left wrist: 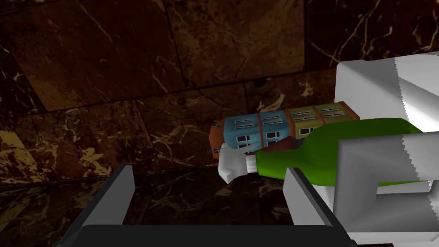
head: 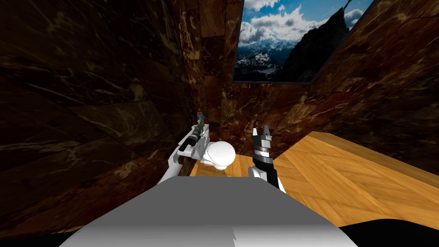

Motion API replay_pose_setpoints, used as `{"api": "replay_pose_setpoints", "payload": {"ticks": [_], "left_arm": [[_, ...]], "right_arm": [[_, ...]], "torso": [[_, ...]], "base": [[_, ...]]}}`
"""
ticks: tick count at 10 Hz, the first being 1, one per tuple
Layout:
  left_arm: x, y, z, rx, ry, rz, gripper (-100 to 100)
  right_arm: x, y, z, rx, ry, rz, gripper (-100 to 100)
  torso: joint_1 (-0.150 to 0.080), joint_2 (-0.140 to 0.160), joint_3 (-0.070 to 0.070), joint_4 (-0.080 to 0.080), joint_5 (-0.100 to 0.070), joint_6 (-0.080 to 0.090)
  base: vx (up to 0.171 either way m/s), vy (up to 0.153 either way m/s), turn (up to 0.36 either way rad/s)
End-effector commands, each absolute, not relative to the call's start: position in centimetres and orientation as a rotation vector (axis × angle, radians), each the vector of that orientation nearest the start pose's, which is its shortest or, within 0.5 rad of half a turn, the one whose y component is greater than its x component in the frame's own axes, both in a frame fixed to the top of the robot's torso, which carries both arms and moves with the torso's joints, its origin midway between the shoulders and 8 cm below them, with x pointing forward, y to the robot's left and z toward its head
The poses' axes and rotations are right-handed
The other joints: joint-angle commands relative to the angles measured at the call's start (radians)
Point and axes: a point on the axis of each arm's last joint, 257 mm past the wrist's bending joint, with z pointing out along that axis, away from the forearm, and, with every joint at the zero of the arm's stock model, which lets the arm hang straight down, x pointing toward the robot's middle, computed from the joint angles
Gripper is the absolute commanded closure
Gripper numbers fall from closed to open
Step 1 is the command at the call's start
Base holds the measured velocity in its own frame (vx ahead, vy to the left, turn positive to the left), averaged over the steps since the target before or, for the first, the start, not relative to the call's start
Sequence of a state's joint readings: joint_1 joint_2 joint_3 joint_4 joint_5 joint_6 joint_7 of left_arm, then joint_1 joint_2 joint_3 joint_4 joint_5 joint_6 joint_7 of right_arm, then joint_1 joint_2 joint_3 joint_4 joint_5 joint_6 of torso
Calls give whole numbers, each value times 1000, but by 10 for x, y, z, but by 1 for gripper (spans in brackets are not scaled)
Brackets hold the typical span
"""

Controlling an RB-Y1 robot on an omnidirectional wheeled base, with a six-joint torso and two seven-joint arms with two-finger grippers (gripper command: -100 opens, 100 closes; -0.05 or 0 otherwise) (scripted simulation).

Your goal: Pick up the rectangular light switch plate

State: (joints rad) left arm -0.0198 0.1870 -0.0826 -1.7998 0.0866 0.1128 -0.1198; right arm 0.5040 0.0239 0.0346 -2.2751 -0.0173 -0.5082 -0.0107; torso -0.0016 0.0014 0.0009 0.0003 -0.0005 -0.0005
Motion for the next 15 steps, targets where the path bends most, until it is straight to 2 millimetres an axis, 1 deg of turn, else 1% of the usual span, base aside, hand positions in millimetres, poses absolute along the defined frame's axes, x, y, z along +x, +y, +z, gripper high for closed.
{"api": "replay_pose_setpoints", "payload": {"ticks": [1, 2, 4, 5, 6, 7, 8, 9, 10, 11, 12, 13, 14, 15], "left_arm": [[550, 210, -142, -929, 1318, -1164, -100], [563, 207, -151, -951, 1354, -1158, -100], [566, 206, -157, -971, 1383, -1141, -100], [578, 203, -166, -996, 1419, -1133, -100], [582, 201, -166, -1002, 1433, -1126, -100], [581, 202, -171, -1015, 1449, -1115, -100], [593, 199, -179, -1040, 1482, -1107, -100], [596, 197, -178, -1044, 1494, -1102, -100], [595, 197, -185, -1061, 1514, -1086, -100], [605, 194, -191, -1087, 1544, -1080, -100], [608, 192, -192, -1095, 1562, -1069, -100], [607, 193, -197, -1109, 1578, -1056, -100], [616, 189, -202, -1137, 1608, -1049, -100], [619, 188, -204, -1147, 1628, -1035, -100]], "right_arm": [[344, -273, 23, 694, 577, 1356, 0], [344, -273, 23, 694, 577, 1355, 0], [344, -273, 23, 694, 577, 1355, 0], [344, -273, 23, 694, 577, 1355, 0], [344, -273, 23, 694, 577, 1356, 0], [344, -273, 23, 694, 577, 1355, 0], [344, -273, 23, 694, 577, 1355, 0], [344, -273, 23, 694, 577, 1356, 0], [344, -273, 23, 694, 577, 1355, 0], [344, -273, 23, 694, 577, 1355, 0], [344, -273, 23, 694, 577, 1355, 0], [344, -273, 23, 694, 577, 1355, 0], [344, -273, 23, 694, 577, 1355, 0], [344, -273, 23, 694, 577, 1355, 0]], "torso": [[0, 0, 0, 0, 0, 0], [1, 0, 0, 0, 0, 0], [1, 0, 0, 0, 0, 0], [2, -1, 0, 0, 0, 0], [1, -1, 0, 0, 0, 0], [1, 0, 0, 0, 0, 0], [2, -1, 0, 0, 0, 0], [2, -1, 0, 0, 0, 0], [2, -1, 0, 0, 0, 0], [2, -1, 0, 0, 0, 0], [2, -1, 0, 0, 0, 0], [2, -1, 0, 0, 0, 0], [2, -1, 0, 0, 1, 0], [2, -1, -1, 0, 1, 0]], "base": [[-12, -12, 8], [-20, -20, -84], [-14, -8, -22], [-14, -10, -74], [-17, -11, -54], [-8, -5, 2], [-12, -8, -81], [-13, -4, -44], [0, 0, 0], [-7, 0, -75], [-10, 2, -42], [-5, 1, 5], [-7, 5, -73], [-6, 9, -43]]}}
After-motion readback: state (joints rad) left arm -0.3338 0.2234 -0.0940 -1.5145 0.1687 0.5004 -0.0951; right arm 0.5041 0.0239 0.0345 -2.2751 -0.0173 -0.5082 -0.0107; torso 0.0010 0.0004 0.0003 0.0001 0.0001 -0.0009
